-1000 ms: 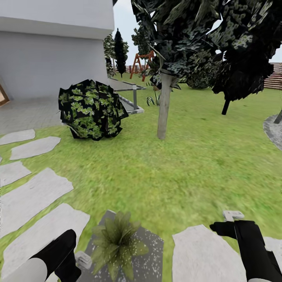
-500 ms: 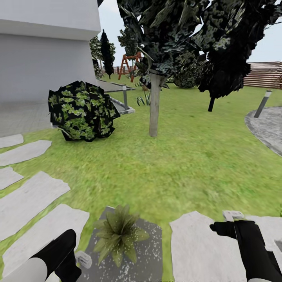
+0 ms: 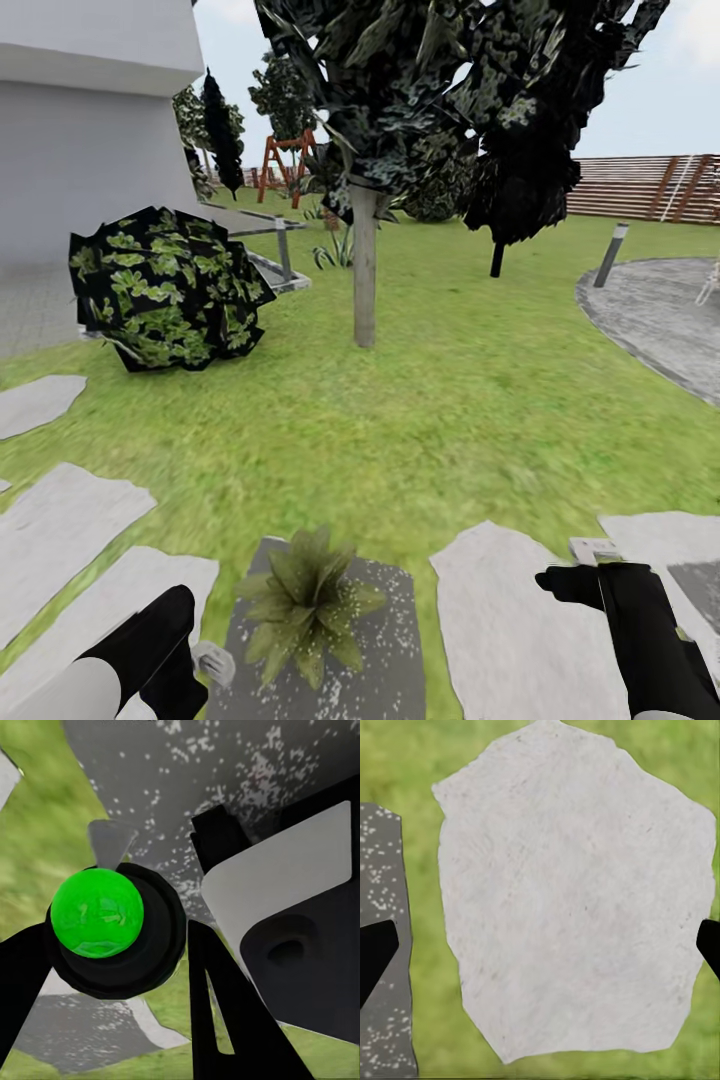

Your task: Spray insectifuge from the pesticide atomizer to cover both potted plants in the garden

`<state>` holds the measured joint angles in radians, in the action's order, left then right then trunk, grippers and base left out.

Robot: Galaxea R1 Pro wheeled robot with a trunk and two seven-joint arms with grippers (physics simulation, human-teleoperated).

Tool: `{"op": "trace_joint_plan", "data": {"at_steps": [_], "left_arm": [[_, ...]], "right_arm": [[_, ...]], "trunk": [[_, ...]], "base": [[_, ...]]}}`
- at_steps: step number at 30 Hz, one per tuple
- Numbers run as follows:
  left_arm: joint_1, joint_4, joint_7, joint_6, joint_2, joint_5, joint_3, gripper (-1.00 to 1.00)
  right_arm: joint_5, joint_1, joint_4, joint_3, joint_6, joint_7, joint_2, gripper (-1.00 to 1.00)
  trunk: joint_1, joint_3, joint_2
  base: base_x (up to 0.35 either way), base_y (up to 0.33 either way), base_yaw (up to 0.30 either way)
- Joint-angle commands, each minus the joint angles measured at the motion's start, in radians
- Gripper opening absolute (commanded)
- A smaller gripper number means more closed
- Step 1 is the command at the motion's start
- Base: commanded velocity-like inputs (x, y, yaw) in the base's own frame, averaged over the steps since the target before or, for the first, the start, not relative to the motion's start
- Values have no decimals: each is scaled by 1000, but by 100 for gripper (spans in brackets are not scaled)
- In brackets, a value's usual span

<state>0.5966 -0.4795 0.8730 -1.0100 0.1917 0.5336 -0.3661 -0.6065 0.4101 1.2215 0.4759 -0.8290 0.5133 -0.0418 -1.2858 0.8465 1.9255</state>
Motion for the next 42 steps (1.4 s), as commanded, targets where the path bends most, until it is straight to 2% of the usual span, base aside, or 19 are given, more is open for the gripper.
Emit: {"op": "trace_joint_plan", "data": {"at_steps": [1, 10, 20, 33, 42], "left_arm": [[0, -2, 11, -1, 1, 10, -4, -100], [10, -11, 11, -1, -1, 11, -7, -100], [59, -13, 13, -1, -3, 10, -10, -100], [54, -13, 12, -1, -6, 10, -13, -100], [34, -4, 11, -1, -6, 11, -14, -100]], "right_arm": [[-11, 1, 2, 1, -2, 10, 0, 100], [-10, 1, 1, 7, -2, 10, 0, 100], [-10, 1, 2, 8, -2, 10, -1, 100], [-10, 1, 1, 7, -2, 10, 0, 100], [-9, 1, 2, 9, -1, 10, 0, 100]], "trunk": [[0, 1, 0], [0, 1, 0], [0, 1, 0], [0, 1, 0], [0, 2, 0]], "base": [[0, 294, -255], [0, 244, -251], [0, 23, -207], [0, 0, -164], [0, 0, -28]]}}
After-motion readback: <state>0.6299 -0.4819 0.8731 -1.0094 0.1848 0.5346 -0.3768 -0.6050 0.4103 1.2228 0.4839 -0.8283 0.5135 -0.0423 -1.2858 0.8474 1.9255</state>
